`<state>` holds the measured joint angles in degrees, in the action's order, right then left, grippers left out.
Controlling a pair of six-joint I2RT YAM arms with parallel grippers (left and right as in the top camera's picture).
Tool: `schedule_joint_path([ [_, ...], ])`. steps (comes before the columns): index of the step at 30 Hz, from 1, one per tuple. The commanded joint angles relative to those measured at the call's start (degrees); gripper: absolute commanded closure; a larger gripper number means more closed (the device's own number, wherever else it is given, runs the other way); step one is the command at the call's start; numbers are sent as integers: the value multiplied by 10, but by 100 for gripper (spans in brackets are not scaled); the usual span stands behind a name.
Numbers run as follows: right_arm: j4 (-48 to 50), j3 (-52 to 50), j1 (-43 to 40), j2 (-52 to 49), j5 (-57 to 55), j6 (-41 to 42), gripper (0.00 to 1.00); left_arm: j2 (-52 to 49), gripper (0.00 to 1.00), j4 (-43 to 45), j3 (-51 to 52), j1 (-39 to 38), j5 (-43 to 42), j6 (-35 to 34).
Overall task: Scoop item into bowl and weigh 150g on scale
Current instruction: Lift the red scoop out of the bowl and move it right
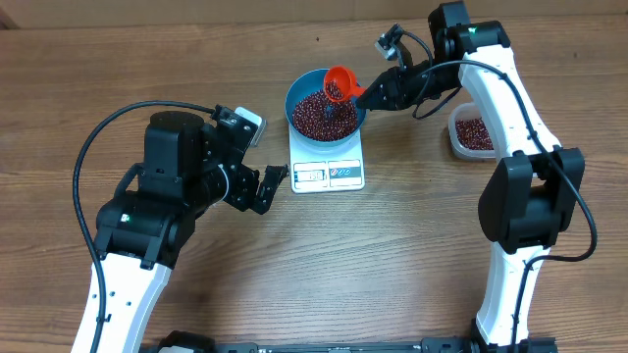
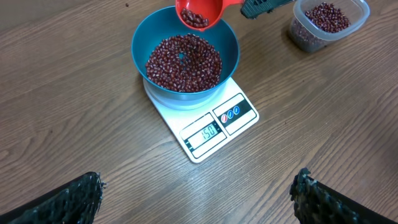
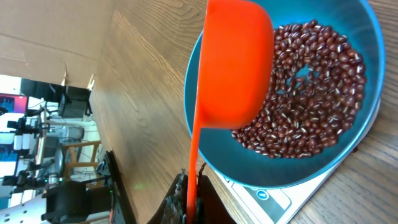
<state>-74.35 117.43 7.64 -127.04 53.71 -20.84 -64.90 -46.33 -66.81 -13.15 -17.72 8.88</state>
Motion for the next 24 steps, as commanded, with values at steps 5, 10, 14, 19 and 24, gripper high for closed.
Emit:
schedule_joint_path([
  [5,-2,19,1,26,14,-6,96,4,0,0,-10,-4,2,-10],
  [10,-5,19,-2,46,15,-6,96,4,0,0,-10,-4,2,-10],
  [14,-16,20,-19,69,16,-4,96,4,1,0,-10,-4,2,-10],
  [19,-29,20,-48,94,38,-4,96,4,1,0,-10,-4,2,-10],
  [24,-30,20,-73,107,76,-4,96,4,0,0,-11,-4,2,-10],
])
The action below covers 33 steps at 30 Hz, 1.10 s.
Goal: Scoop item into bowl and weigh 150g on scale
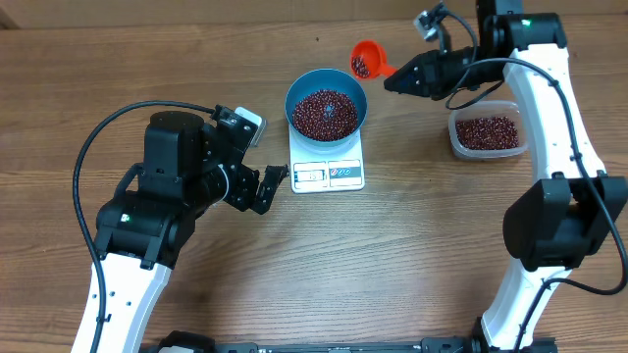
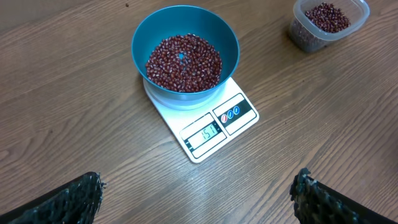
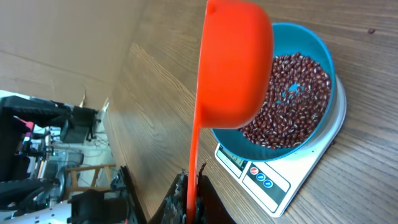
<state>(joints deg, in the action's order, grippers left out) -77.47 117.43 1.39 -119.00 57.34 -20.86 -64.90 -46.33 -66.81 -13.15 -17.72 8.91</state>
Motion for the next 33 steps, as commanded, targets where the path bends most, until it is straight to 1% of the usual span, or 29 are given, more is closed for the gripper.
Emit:
schedule_joint_path([
  [1,2,20,-16,27,48,-4,96,4,0,0,-10,-4,2,-10],
  [3,2,20,-29,30,64,-4,96,4,0,0,-10,-4,2,-10],
  [7,-5,20,-90,40,97,-4,96,4,0,0,-10,-4,2,-10],
  [8,-8,20,-121,44,108,-4,96,4,0,0,-10,-4,2,-10],
  [14,-39,20,-242,51,127,-5,96,4,0,0,-10,-4,2,-10],
  [15,-58,20,-270,51,110,-11,96,4,1,0,-10,-4,2,-10],
  [17,-89,20,-298,51,57,-25,96,4,0,0,-10,-4,2,-10],
  [19,-136,19,-322,51,-20,-50,96,4,1,0,-10,-4,2,-10],
  [21,-160,19,-327,51,-72,-52,96,4,0,0,-10,-4,2,-10],
  [24,-184,19,-321,51,-152,-52,96,4,0,0,-10,-4,2,-10],
  [29,-186,18,-291,50,-245,-49,96,4,1,0,-10,-4,2,-10],
  [33,-172,18,-265,47,-308,-12,96,4,0,0,-10,-4,2,-10],
])
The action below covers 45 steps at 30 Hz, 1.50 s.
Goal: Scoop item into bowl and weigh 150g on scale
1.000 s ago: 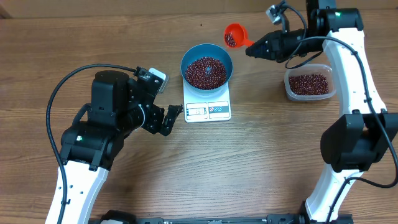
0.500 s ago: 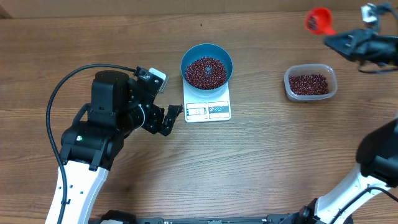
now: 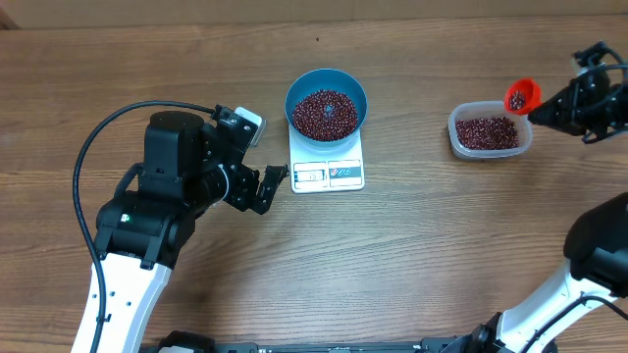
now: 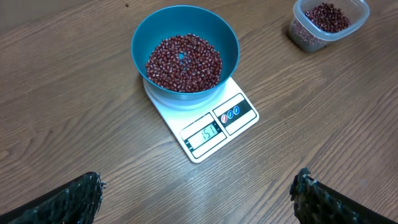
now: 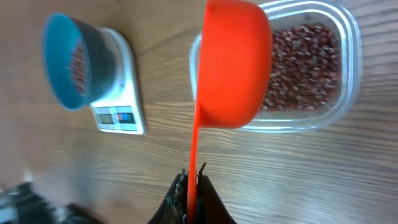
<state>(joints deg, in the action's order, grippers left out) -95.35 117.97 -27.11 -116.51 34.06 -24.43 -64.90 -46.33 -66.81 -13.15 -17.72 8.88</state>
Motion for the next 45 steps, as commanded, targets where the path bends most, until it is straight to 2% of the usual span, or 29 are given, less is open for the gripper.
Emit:
schedule_joint_path([
  [1,10,12,33,20,-113,40,96,4,0,0,-10,-4,2,-10],
  [6,23,12,90,17,-233,106,96,4,0,0,-10,-4,2,-10],
  [16,24,12,260,17,-570,260,96,4,0,0,-10,-4,2,-10],
  [21,24,12,294,17,-614,262,96,4,0,0,-10,-4,2,-10],
  [27,23,13,294,17,-553,254,96,4,0,0,-10,-4,2,-10],
  [32,45,58,294,17,-393,195,96,4,0,0,-10,-4,2,-10],
  [37,89,128,299,17,-243,179,96,4,1,0,-10,-4,2,-10],
  [41,136,125,322,15,-118,139,96,4,0,0,-10,-4,2,-10],
  [45,172,104,360,13,-110,136,96,4,1,0,-10,-4,2,-10],
])
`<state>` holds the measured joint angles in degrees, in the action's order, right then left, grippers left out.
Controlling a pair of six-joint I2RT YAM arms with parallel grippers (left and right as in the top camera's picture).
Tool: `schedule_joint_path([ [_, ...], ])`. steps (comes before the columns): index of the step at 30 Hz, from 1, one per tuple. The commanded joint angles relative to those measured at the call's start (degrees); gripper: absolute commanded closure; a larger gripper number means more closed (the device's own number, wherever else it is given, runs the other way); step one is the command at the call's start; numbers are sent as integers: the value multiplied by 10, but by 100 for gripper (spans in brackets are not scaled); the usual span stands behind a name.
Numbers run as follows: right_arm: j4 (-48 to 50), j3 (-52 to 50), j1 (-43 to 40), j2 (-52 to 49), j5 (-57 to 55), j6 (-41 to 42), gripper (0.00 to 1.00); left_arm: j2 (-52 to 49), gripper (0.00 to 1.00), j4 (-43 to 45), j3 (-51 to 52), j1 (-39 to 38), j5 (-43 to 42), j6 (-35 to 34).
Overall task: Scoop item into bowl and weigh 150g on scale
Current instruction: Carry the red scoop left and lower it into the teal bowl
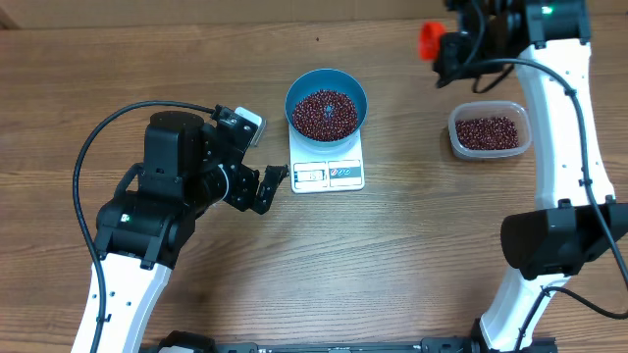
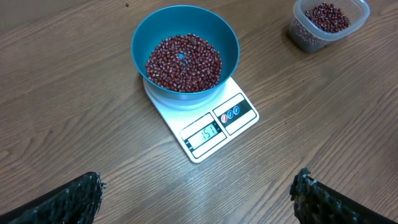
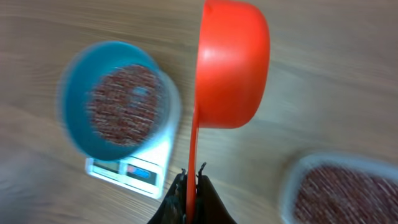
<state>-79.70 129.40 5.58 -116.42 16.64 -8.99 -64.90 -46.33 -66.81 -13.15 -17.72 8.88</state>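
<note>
A blue bowl (image 1: 327, 106) full of red beans stands on the white scale (image 1: 328, 173). In the left wrist view the scale's display (image 2: 203, 134) reads 151. My right gripper (image 1: 448, 49) is shut on the handle of the orange scoop (image 1: 429, 37), held high at the far side between the bowl and the clear bean container (image 1: 489, 130). From the right wrist I see the underside of the scoop (image 3: 233, 68), so its contents are hidden. My left gripper (image 1: 265, 186) stands open left of the scale, holding nothing.
The wooden table (image 1: 412, 255) carries only the scale, the bowl and the container. The right arm's white links (image 1: 559, 127) reach over the container's far side. A black cable (image 1: 128, 123) loops behind the left arm.
My right gripper has moved the scoop from the container's right edge to the far side of the table between bowl and container. The display still reads 151. The left arm is unchanged.
The scoop was tilted over the bowl while the display read 150. Then it was held right of the bowl with a few beans in it and the display read 151. Then it was at the container, and now it is back toward the bowl.
</note>
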Motion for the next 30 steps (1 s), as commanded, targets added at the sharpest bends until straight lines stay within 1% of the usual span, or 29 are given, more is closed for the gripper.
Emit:
schedule_joint_path([
  [1,24,-19,45,11,64,-19,96,4,1,0,-10,-4,2,-10],
  [7,51,-57,100,-1,64,-23,96,4,0,0,-10,-4,2,-10],
  [15,46,-58,146,-52,62,-79,96,4,0,0,-10,-4,2,-10],
  [24,75,-58,151,-104,60,-82,96,4,0,0,-10,-4,2,-10],
  [30,95,-64,156,-119,56,-82,96,4,1,0,-10,-4,2,-10],
])
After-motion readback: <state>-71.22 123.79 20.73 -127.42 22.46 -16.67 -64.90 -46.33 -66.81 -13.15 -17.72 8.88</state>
